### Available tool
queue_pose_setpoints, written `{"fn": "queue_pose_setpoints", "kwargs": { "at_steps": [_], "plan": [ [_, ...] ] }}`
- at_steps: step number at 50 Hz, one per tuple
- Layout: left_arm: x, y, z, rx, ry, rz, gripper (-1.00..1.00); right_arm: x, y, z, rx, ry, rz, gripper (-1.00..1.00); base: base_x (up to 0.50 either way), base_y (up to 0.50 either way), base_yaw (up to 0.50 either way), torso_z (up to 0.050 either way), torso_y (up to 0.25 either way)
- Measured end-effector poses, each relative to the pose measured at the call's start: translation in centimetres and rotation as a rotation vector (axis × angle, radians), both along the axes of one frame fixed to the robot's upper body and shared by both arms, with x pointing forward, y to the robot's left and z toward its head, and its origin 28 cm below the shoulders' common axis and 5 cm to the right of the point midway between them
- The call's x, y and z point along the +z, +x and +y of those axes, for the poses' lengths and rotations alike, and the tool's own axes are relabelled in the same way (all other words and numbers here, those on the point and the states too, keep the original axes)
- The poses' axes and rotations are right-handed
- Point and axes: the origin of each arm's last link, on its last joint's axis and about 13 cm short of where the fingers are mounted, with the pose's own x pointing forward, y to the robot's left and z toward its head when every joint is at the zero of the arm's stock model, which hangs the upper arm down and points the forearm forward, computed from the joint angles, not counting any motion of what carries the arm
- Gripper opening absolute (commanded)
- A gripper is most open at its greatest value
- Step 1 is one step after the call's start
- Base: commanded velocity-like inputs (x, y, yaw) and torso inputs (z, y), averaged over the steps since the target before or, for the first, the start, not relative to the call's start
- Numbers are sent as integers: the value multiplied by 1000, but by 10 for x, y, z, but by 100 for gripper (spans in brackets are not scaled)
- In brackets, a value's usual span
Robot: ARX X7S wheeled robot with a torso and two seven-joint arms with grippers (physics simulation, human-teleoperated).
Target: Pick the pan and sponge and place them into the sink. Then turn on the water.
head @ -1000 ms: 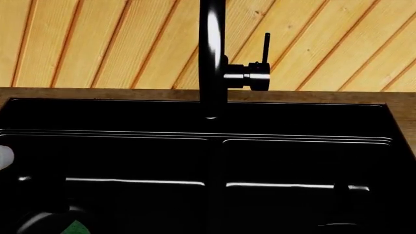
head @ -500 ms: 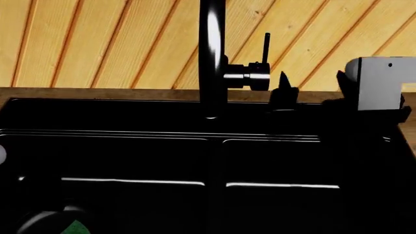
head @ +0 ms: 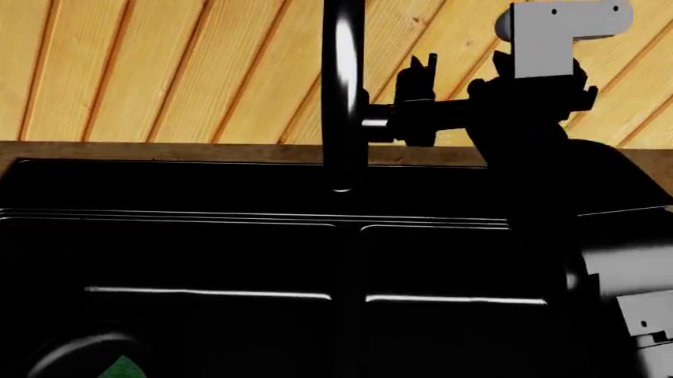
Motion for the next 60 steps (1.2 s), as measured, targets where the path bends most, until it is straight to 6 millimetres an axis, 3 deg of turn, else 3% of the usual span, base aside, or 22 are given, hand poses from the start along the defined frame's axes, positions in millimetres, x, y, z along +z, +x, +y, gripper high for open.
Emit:
{"fn": "queue_pose_setpoints", "kwargs": {
  "at_steps": [24,60],
  "plan": [
    [16,4,0,17,35,-44,100,9,25,4,-24,-41,4,100,0,0,0,5,-67],
    [26,9,-2,-1,43,-70,100,42,30,9,-29,-53,-52,100,0,0,0,17,-149]
  ]
}}
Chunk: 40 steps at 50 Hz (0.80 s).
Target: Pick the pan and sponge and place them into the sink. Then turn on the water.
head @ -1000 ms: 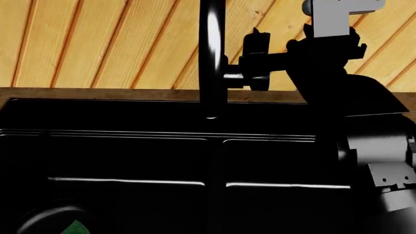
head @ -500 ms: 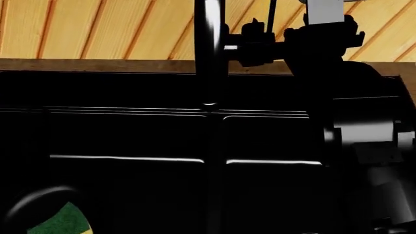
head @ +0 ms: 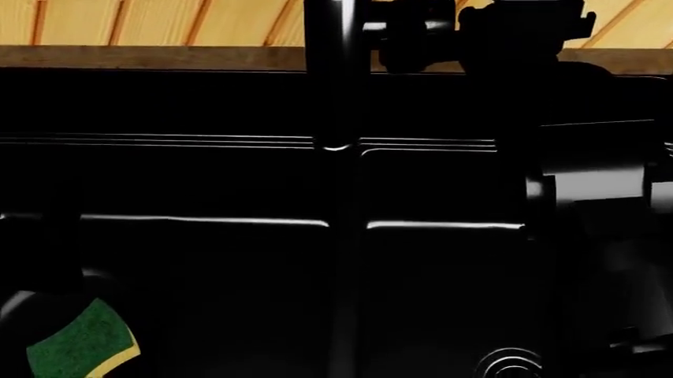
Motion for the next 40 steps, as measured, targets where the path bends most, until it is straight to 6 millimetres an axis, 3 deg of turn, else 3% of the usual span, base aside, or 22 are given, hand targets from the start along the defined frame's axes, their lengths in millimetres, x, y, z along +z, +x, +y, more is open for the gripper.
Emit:
{"fn": "queue_pose_setpoints", "kwargs": {
  "at_steps": [14,40],
  "plan": [
    [0,0,0,-3,-5,0,100,10,-2,-1,-11,14,-18,100,0,0,0,12,-65],
    [-4,0,0,-6,-17,24,100,4,-9,-8,-40,90,-9,100,0,0,0,0,0]
  ]
}}
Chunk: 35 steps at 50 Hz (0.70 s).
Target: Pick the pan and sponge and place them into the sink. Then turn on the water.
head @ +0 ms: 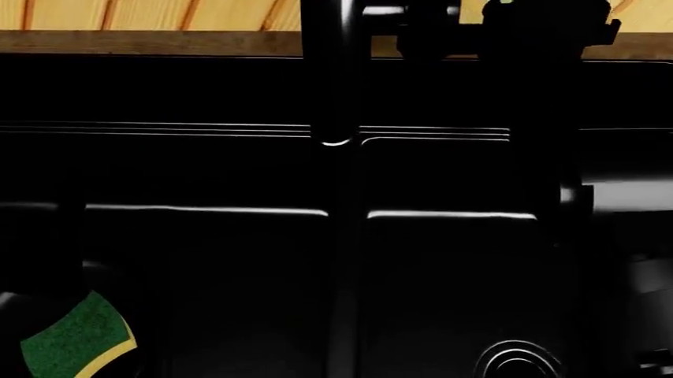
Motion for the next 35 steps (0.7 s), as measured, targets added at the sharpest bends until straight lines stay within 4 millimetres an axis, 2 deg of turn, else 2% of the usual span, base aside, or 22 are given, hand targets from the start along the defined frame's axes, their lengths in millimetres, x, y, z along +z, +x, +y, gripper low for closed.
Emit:
{"fn": "queue_pose_setpoints", "kwargs": {
  "at_steps": [35],
  "plan": [
    [-3,0,0,2,1,18,100,-5,-7,-3,-9,120,4,100,0,0,0,0,0]
  ]
}}
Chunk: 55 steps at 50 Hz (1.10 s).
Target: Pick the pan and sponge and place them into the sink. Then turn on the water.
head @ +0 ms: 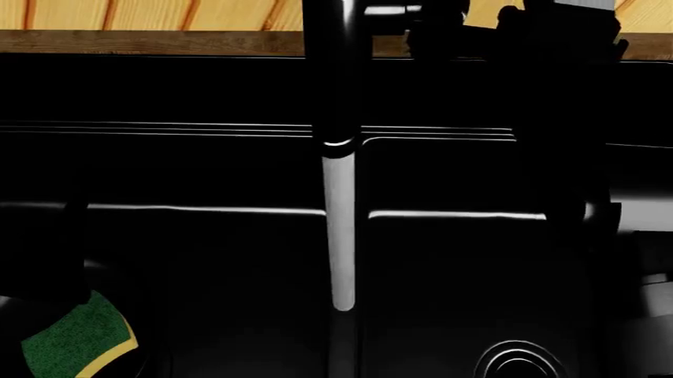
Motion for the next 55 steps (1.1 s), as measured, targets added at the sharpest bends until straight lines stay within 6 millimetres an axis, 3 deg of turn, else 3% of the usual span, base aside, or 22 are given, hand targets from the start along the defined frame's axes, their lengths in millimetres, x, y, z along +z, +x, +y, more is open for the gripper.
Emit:
{"fn": "queue_pose_setpoints", "kwargs": {
  "at_steps": [16,26,33,42,55],
  "plan": [
    [-1,0,0,-1,0,5,100,-1,-1,-2,3,4,-7,100,0,0,0,0,0],
    [-2,0,0,-1,-3,10,100,-4,-5,-1,61,-101,-13,100,0,0,0,0,0],
    [-8,4,-3,-10,-8,26,100,-25,1,2,120,-284,86,100,0,0,0,0,0],
    [-15,11,-4,-18,-10,45,100,-47,10,12,149,-328,137,100,0,0,0,0,0],
    [-16,15,-4,-18,-8,51,100,-43,-14,3,65,-262,62,100,0,0,0,0,0]
  ]
}}
